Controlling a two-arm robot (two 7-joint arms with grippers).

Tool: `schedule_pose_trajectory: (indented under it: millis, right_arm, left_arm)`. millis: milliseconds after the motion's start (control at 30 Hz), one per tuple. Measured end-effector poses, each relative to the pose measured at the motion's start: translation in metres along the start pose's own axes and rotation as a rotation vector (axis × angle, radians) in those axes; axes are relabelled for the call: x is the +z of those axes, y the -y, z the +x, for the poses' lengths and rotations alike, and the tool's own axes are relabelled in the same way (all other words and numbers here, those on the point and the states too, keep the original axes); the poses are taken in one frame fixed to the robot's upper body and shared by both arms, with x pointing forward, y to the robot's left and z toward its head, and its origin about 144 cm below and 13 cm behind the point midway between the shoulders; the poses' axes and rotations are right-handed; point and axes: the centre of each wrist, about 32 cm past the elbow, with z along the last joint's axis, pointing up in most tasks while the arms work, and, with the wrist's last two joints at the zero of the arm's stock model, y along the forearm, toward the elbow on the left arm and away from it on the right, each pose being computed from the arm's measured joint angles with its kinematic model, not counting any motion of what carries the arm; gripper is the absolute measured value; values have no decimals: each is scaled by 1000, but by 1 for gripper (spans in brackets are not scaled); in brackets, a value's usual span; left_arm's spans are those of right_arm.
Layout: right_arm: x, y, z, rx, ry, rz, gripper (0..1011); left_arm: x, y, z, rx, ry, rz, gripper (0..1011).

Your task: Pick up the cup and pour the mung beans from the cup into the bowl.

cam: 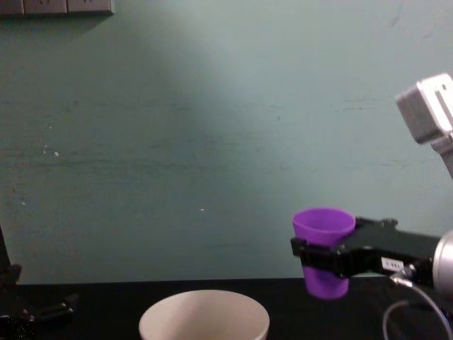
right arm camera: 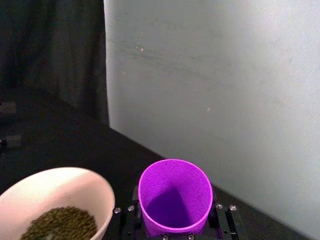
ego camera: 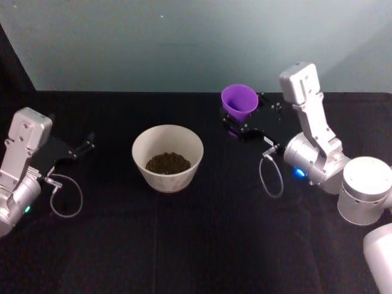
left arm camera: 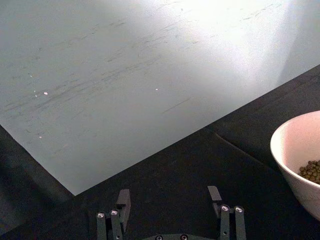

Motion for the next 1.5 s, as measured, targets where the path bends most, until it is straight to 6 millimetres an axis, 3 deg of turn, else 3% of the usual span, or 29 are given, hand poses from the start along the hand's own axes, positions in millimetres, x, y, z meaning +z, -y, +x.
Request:
schedule_pose_trajectory:
  millis: [600,1300,1500]
  right_arm:
    - [-53,-5,12,88,-206,-11,721]
    - [-69,-1,7,89,-162,-10,723]
    - [-75,-1,4,77,-151,23,872]
  left_arm:
    - [0,0,0,0,0,0,1000]
    - [0,0,0,0,0,0,1000]
    - [0,0,0,0,0,0,1000]
